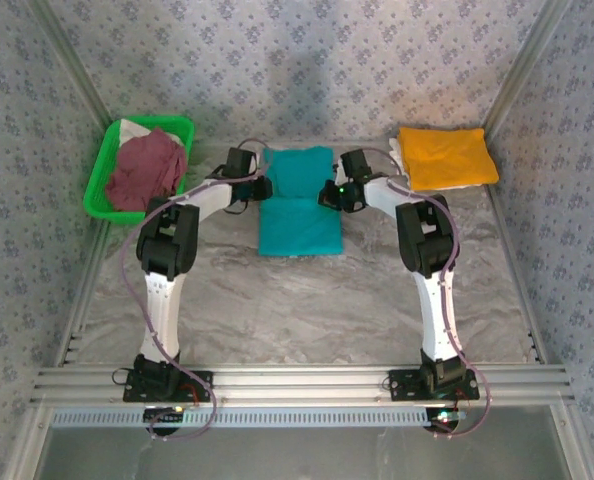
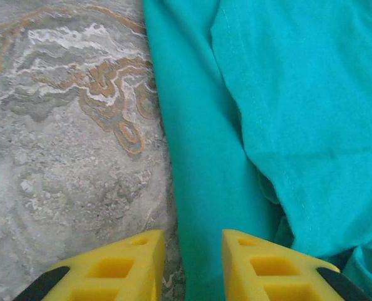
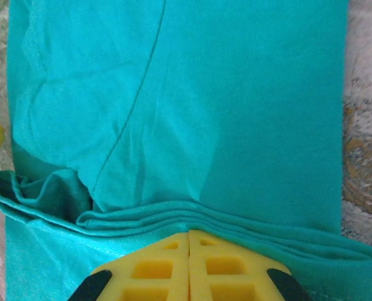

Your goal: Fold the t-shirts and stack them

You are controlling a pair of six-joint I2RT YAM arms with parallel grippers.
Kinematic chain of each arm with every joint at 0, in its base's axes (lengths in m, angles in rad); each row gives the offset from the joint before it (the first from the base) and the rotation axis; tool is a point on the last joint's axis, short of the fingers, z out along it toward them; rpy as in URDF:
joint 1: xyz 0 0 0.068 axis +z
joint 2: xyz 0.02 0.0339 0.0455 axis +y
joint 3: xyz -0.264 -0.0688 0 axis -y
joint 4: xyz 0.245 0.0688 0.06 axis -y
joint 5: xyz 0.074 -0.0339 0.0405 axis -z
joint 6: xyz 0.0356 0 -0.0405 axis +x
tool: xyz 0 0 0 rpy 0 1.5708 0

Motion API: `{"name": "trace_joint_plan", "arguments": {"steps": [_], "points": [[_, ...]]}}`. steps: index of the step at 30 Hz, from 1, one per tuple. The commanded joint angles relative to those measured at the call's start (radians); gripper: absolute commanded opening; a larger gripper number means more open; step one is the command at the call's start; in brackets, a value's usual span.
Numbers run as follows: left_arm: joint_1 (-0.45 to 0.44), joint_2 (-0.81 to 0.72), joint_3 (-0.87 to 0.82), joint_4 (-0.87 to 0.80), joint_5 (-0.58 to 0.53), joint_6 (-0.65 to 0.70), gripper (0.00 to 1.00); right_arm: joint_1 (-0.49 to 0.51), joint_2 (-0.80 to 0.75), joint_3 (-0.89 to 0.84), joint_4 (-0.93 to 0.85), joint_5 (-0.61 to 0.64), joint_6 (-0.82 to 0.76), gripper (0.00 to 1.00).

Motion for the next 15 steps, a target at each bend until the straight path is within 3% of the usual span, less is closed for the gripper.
{"name": "trace_joint_plan", "arguments": {"steps": [1,8,10,15], "points": [[0.001,-0.12,-0.032,0.035,-0.051,-0.004,0.3,-0.003,-0.008,0.04,-0.032,-0.031,0.016,0.1],[-0.04,-0.458,-0.332,0.211,-0.066,-0.076,0.35,0.037,-0.186,-0.064,-0.025,-0.068,0.005,0.17],[-0.061,-0.515,-0.412,0.231,-0.042,-0.099,0.3,0.06,-0.249,-0.138,-0.014,-0.058,-0.006,0.17],[-0.1,-0.577,-0.617,0.335,0.087,-0.193,0.17,0.095,-0.416,-0.404,0.1,-0.066,0.041,0.02]]}}
